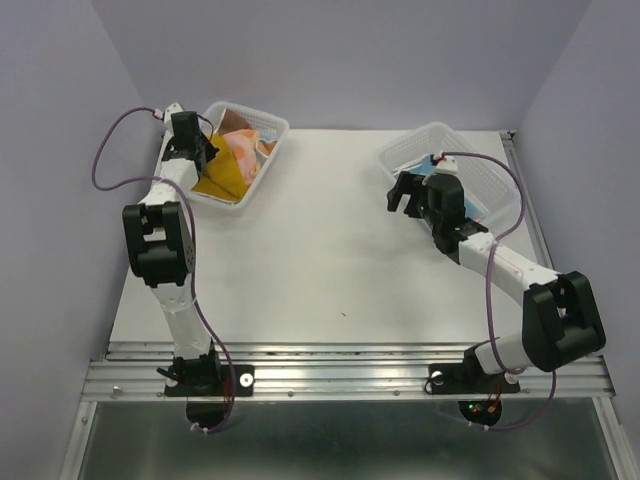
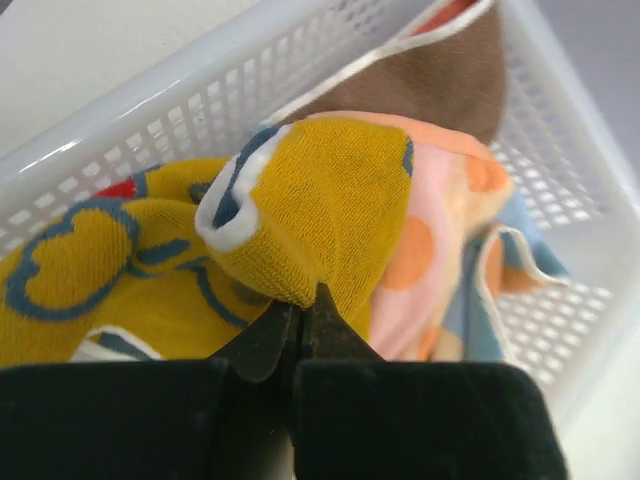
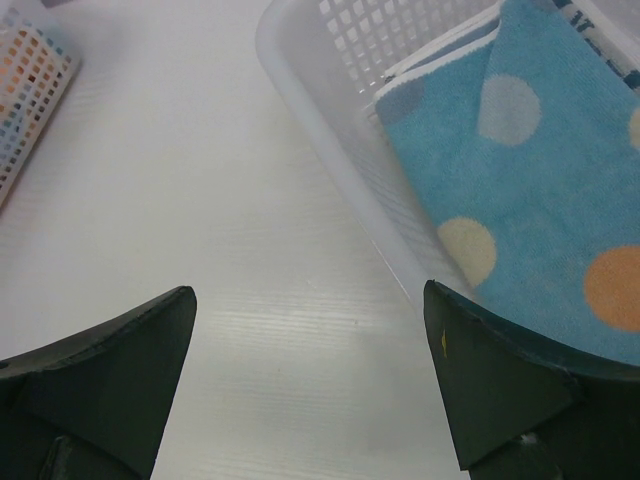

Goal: Fold and stack the towels
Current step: Grab crumpled towel, then move the towel to the center of the board, then flatten out the crumpled towel

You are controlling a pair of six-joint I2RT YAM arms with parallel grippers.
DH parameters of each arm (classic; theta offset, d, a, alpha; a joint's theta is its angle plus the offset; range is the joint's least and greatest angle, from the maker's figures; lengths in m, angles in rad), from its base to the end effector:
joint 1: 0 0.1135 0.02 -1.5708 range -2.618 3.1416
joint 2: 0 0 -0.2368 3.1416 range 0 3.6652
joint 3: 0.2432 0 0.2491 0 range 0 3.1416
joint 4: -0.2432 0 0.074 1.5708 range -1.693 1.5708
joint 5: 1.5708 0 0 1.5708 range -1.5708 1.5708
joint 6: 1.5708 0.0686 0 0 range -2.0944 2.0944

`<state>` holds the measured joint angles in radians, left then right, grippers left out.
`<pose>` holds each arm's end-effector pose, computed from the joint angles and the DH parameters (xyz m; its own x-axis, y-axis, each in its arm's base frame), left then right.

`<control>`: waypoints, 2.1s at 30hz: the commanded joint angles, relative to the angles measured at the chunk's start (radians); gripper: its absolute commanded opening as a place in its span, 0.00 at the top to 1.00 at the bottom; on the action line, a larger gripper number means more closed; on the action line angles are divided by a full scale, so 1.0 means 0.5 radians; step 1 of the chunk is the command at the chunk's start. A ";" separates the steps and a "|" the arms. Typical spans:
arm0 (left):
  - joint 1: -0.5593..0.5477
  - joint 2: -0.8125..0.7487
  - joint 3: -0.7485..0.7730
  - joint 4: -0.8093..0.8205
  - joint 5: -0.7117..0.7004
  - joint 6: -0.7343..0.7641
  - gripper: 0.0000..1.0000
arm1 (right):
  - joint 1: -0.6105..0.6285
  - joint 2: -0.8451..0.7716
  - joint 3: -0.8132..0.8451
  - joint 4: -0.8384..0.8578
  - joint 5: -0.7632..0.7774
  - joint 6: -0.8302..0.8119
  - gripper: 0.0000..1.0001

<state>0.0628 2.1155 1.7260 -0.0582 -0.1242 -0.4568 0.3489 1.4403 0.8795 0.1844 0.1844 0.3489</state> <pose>0.5157 0.0409 0.2182 -0.3111 -0.4581 -0.8327 -0.3465 0.8705 -0.3495 0.3401 0.1103 0.2185 -0.3847 0.2177 -0.8970 -0.0471 0.9659 0.2546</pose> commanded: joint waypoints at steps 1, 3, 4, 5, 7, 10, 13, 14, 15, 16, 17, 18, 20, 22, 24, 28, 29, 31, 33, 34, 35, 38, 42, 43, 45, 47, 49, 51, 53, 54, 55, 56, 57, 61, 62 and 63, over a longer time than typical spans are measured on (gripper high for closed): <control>0.006 -0.601 -0.251 0.408 0.233 0.000 1.00 | 0.017 -0.193 -0.133 0.085 -0.056 0.072 0.00; 0.003 -0.809 -0.420 0.484 0.315 -0.016 1.00 | 0.020 -0.239 -0.179 0.064 -0.071 0.100 0.00; -0.006 -0.874 -0.503 0.500 0.380 -0.031 1.00 | 0.020 -0.288 -0.222 0.052 -0.077 0.127 0.00; -0.009 -0.935 -0.534 0.515 0.414 -0.031 1.00 | 0.020 -0.312 -0.240 0.039 -0.071 0.137 0.00; -0.036 -1.116 -0.638 0.552 0.548 -0.056 1.00 | 0.020 -0.392 -0.289 -0.010 -0.059 0.167 0.00; -0.097 -1.356 -0.767 0.653 0.754 -0.111 1.00 | 0.023 -0.508 -0.372 -0.090 -0.034 0.235 0.00; -0.217 -1.567 -0.786 0.647 0.794 -0.108 1.00 | 0.020 -0.613 -0.437 -0.160 -0.016 0.305 0.00; -0.303 -1.614 -0.780 0.641 0.801 -0.108 1.00 | 0.020 -0.653 -0.452 -0.185 0.002 0.324 0.00; -0.364 -1.705 -0.777 0.629 0.801 -0.111 1.00 | 0.020 -0.726 -0.476 -0.239 0.033 0.354 0.00; -0.419 -1.742 -0.774 0.626 0.804 -0.108 1.00 | 0.020 -0.766 -0.486 -0.267 0.039 0.361 0.00; -0.478 -1.785 -0.771 0.626 0.804 -0.108 1.00 | 0.023 -0.803 -0.495 -0.298 0.045 0.370 0.00; -0.606 -1.853 -0.768 0.620 0.807 -0.108 1.00 | 0.020 -0.876 -0.513 -0.350 0.054 0.379 0.00; -0.726 -1.951 -0.783 0.616 0.807 -0.120 1.00 | 0.020 -0.950 -0.532 -0.436 0.048 0.404 0.00; -0.883 -2.003 -0.807 0.616 0.791 -0.154 1.00 | 0.020 -1.070 -0.568 -0.476 0.051 0.431 0.00; -0.981 -2.056 -0.865 0.619 0.794 -0.163 1.00 | 0.020 -1.150 -0.596 -0.513 0.042 0.444 0.00; -1.162 -2.071 -1.037 0.607 0.693 -0.191 1.00 | 0.020 -1.312 -0.651 -0.580 0.027 0.474 0.00; -1.162 -2.062 -1.138 0.604 0.678 -0.221 1.00 | 0.020 -1.343 -0.667 -0.593 0.024 0.474 0.00; -1.162 -2.025 -1.285 0.564 0.538 -0.252 1.00 | 0.020 -1.353 -0.676 -0.630 0.024 0.471 0.00; -1.159 -1.952 -1.368 0.448 0.323 -0.255 1.00 | 0.017 -1.307 -0.658 -0.688 0.015 0.438 0.00; -1.156 -1.915 -1.405 0.399 0.264 -0.258 0.98 | 0.020 -1.285 -0.648 -0.706 0.015 0.425 0.00; -1.138 -1.830 -1.454 0.262 0.145 -0.267 0.76 | 0.020 -1.215 -0.624 -0.728 0.012 0.413 0.00; -1.065 -1.716 -1.491 0.059 -0.107 -0.292 0.36 | 0.051 -1.095 -0.599 -0.710 -0.044 0.373 0.00; -1.031 -1.804 -1.568 0.098 -0.034 -0.203 0.01 | 0.274 -0.881 -0.523 -0.654 0.045 0.321 0.00; -1.031 -1.847 -1.623 0.104 0.042 -0.173 0.01 | 0.339 -0.798 -0.468 -0.660 0.167 0.297 0.00; -1.034 -1.942 -1.675 0.171 0.083 -0.169 0.01 | 0.540 -0.694 -0.406 -0.685 0.339 0.278 0.00; -1.043 -1.988 -1.767 0.172 0.095 -0.203 0.01 | 0.639 -0.547 -0.336 -0.694 0.401 0.272 0.00; -1.052 -2.049 -1.890 0.172 0.168 -0.255 0.01 | 0.738 -0.415 -0.299 -0.703 0.416 0.284 0.00; -1.067 -2.114 -1.991 0.193 0.236 -0.356 0.01 | 0.842 -0.344 -0.283 -0.725 0.429 0.315 0.00; -1.107 -2.169 -2.144 0.211 0.331 -0.390 0.01 | 0.934 -0.301 -0.286 -0.740 0.435 0.318 0.00; -1.113 -2.233 -2.188 0.190 0.340 -0.421 0.01 | 1.062 -0.270 -0.299 -0.755 0.435 0.306 0.00; -1.123 -2.270 -2.237 0.175 0.346 -0.439 0.01 | 1.130 -0.251 -0.299 -0.774 0.450 0.296 0.00; -1.123 -2.313 -2.337 0.162 0.350 -0.458 0.01 | 1.204 -0.236 -0.299 -0.795 0.465 0.299 0.00; -1.129 -2.411 -2.387 0.147 0.362 -0.479 0.01 | 1.341 -0.209 -0.308 -0.826 0.481 0.305 0.00; -1.141 -2.703 -2.626 0.119 0.429 -0.583 0.01 | 1.569 -0.159 -0.344 -0.844 0.493 0.379 0.01; -1.141 -2.761 -2.697 0.119 0.438 -0.602 0.01 | 1.615 -0.150 -0.351 -0.835 0.484 0.385 0.01; -1.141 -2.865 -2.728 0.056 0.451 -0.614 0.01 | 1.637 -0.135 -0.348 -0.838 0.490 0.394 0.01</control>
<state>-0.5026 0.8120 0.4099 -0.0284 0.0605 -0.7128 1.1191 1.3571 0.6884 -0.2245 0.3855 0.5102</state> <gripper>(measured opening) 0.986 0.992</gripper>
